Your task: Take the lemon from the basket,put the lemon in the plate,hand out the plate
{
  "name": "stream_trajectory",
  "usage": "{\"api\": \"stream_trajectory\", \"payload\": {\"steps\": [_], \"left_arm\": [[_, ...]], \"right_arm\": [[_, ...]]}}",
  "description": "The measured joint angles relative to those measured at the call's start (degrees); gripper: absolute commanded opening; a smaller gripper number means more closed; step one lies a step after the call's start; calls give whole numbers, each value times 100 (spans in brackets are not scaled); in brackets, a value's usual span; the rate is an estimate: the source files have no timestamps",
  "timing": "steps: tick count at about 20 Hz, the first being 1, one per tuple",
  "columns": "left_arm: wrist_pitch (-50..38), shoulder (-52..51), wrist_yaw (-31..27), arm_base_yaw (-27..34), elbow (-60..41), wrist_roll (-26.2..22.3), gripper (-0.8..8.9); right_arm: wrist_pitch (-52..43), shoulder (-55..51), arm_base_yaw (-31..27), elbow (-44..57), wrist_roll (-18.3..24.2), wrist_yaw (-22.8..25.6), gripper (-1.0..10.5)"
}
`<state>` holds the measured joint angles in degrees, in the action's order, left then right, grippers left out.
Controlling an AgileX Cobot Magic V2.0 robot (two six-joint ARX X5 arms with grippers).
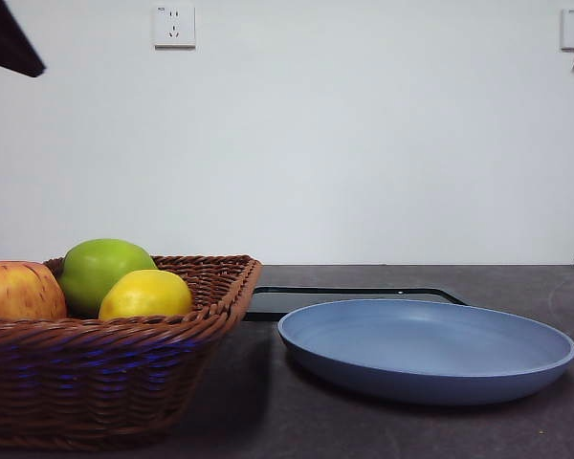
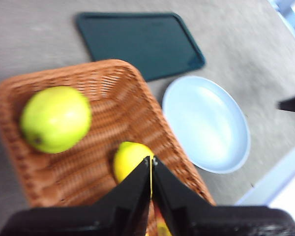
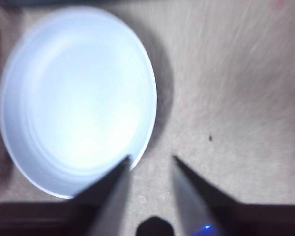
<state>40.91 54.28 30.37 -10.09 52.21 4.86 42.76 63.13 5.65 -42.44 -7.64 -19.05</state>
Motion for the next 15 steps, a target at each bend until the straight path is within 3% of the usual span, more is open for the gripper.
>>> {"api": "stream_trajectory", "payload": {"steps": [2, 6, 8, 13, 15], "left_arm": [[-2, 131, -20, -214, 9, -22, 18], [-31, 317, -24, -428, 9, -9, 302], [-120, 428, -28, -494, 9, 68, 328], [-302, 494, -37, -575, 9, 278, 328], [-315, 494, -39, -581, 9, 352, 328]], "right_arm": [[-199, 420, 2, 0, 4, -7, 260], [-634, 1106, 17, 0, 13, -142, 259], [-833, 1432, 92, 0, 4, -404, 258], [-1239, 2011, 321, 0, -33, -483, 253], [-1370, 2142, 393, 0, -92, -485, 185]]}}
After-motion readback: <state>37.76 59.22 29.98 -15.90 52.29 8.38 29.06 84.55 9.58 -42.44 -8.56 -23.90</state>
